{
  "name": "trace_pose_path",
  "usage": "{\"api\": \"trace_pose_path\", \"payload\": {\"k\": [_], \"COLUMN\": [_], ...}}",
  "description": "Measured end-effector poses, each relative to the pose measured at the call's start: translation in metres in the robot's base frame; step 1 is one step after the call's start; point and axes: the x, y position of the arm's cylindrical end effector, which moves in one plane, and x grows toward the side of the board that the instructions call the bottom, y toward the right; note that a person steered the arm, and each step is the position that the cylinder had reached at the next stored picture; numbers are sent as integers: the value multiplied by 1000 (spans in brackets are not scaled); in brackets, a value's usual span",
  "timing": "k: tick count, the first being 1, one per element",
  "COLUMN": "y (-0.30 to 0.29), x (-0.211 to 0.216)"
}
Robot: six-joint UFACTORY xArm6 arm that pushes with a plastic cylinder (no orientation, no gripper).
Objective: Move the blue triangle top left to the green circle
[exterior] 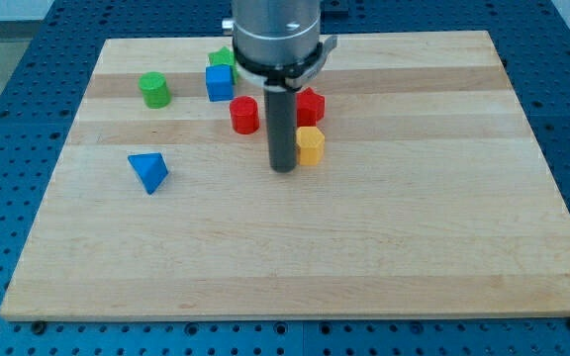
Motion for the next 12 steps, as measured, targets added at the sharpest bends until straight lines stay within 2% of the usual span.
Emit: {"api": "trace_pose_path", "payload": {"k": [1,2,3,4,5,6,7,8,9,10,12], "y": [-54,-112,-138,-157,-170,-216,-226,-191,-181,-209,-253], "x": [55,32,-25,-11,22,22,21,21,10,-31,-42]}}
